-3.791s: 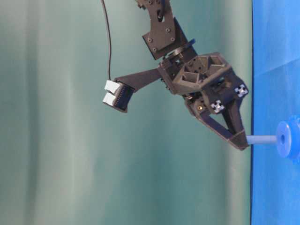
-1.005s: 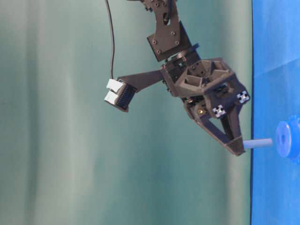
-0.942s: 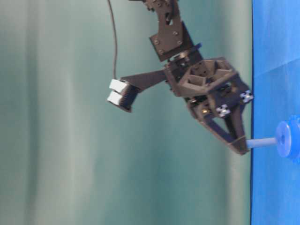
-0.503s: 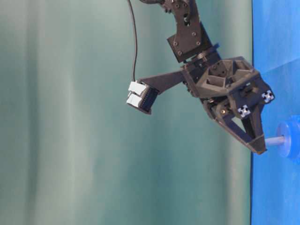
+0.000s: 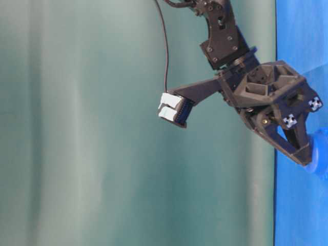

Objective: Insert the shaft placed at a random location into the center hole of the small gear at another random location.
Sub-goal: 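Align the shaft over the gear's center hole and lower it in, then open the right gripper and raise it off the inserted shaft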

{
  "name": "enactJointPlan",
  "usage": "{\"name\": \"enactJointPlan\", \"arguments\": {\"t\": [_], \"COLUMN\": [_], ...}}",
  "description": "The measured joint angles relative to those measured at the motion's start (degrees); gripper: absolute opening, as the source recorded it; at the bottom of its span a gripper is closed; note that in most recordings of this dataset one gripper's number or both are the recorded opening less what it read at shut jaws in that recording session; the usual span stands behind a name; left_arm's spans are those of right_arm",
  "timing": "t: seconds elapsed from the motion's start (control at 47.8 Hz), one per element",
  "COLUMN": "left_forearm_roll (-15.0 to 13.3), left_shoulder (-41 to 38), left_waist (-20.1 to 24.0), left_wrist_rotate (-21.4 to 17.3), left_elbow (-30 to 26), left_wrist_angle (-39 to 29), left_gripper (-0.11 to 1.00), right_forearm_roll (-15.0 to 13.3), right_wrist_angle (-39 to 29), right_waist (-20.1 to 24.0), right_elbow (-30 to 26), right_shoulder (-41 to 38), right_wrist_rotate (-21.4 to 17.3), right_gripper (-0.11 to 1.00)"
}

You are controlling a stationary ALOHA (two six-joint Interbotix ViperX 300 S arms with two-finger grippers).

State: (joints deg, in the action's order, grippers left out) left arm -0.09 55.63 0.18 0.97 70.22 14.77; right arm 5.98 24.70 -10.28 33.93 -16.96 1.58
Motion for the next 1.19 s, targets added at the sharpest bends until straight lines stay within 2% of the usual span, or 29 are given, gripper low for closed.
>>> {"name": "enactJointPlan", "arguments": {"t": [0.356, 0.419, 0.503, 0.712, 0.754, 0.901, 1.194], "left_forearm_roll": [-0.09, 0.00, 0.00, -0.09, 0.00, 0.00, 0.00], "left_shoulder": [0.00, 0.00, 0.00, 0.00, 0.00, 0.00, 0.00], "left_waist": [0.00, 0.00, -0.09, -0.09, 0.00, 0.00, 0.00], "left_wrist_rotate": [0.00, 0.00, 0.00, 0.00, 0.00, 0.00, 0.00], "left_elbow": [0.09, 0.00, 0.09, 0.00, 0.09, 0.09, 0.09], "left_wrist_angle": [0.00, 0.00, 0.00, 0.00, 0.00, 0.00, 0.00], "left_gripper": [0.00, 0.00, 0.00, 0.00, 0.00, 0.00, 0.00], "right_forearm_roll": [0.09, 0.09, 0.00, 0.09, 0.09, 0.09, 0.09], "right_wrist_angle": [-0.62, -0.70, -0.88, -0.97, -0.97, -1.32, -4.75], "right_waist": [0.00, 0.00, 0.09, -0.26, -0.18, 0.18, -0.09], "right_elbow": [0.00, 0.00, 0.00, 0.00, 0.18, 0.62, 0.79], "right_shoulder": [-0.18, -0.18, -0.18, 0.53, 1.05, 3.78, 8.09], "right_wrist_rotate": [0.00, 0.00, 0.18, 0.00, 0.00, 0.18, 0.18], "right_gripper": [0.03, 0.08, 0.22, 0.80, 0.86, 0.80, 0.80]}}
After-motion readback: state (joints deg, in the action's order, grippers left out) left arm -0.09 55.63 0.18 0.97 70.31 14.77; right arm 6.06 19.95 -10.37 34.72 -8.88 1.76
